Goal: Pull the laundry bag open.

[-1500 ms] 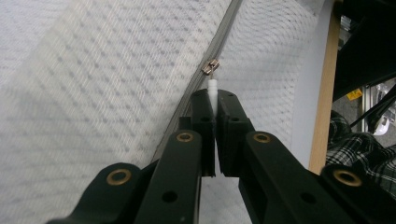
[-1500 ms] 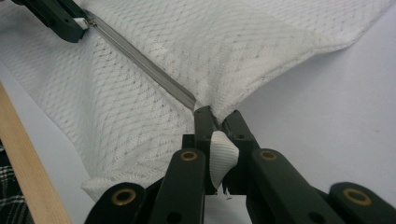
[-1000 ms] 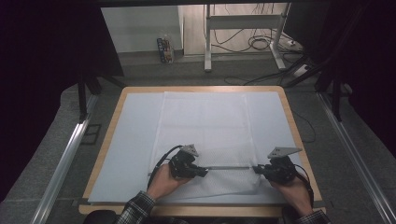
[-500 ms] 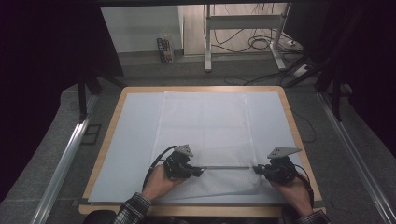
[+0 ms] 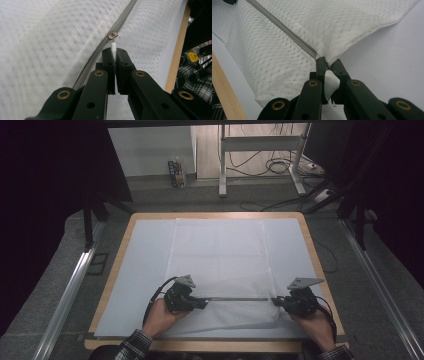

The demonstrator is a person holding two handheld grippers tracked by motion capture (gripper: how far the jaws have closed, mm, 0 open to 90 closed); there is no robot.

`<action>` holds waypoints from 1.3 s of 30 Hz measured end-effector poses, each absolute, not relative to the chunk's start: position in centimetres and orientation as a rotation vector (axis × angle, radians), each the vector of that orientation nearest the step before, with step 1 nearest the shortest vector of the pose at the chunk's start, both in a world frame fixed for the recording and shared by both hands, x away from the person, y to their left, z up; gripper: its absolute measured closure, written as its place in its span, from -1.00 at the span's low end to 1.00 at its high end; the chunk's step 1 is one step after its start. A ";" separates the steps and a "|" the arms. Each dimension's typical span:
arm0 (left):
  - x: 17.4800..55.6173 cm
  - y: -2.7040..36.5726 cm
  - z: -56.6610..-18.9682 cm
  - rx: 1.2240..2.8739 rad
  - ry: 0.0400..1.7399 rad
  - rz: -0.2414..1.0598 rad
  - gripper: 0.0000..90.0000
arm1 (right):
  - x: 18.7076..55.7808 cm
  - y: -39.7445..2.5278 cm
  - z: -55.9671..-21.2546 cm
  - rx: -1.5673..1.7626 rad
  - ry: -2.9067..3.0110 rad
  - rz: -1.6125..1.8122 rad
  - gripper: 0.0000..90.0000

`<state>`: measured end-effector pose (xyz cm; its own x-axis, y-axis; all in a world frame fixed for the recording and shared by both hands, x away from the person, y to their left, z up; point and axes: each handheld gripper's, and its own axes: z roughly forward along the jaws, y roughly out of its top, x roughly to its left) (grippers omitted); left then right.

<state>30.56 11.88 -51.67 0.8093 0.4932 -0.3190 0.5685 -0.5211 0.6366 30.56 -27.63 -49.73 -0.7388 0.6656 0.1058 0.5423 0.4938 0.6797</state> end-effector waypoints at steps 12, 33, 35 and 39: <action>29.9 13.7 -51.8 2.202 0.821 -0.112 0.95 | 30.5 -27.6 -49.7 1.048 2.558 1.077 0.91; 29.0 16.2 -52.0 2.180 0.883 -0.092 0.95 | 30.5 -27.6 -49.7 1.044 2.558 1.065 0.91; 29.0 16.4 -51.9 2.181 0.884 -0.089 0.95 | 30.5 -27.6 -49.7 1.044 2.558 1.068 0.91; 28.8 17.1 -51.9 2.176 0.899 -0.082 0.95 | 30.5 -27.7 -49.7 1.046 2.558 1.061 0.91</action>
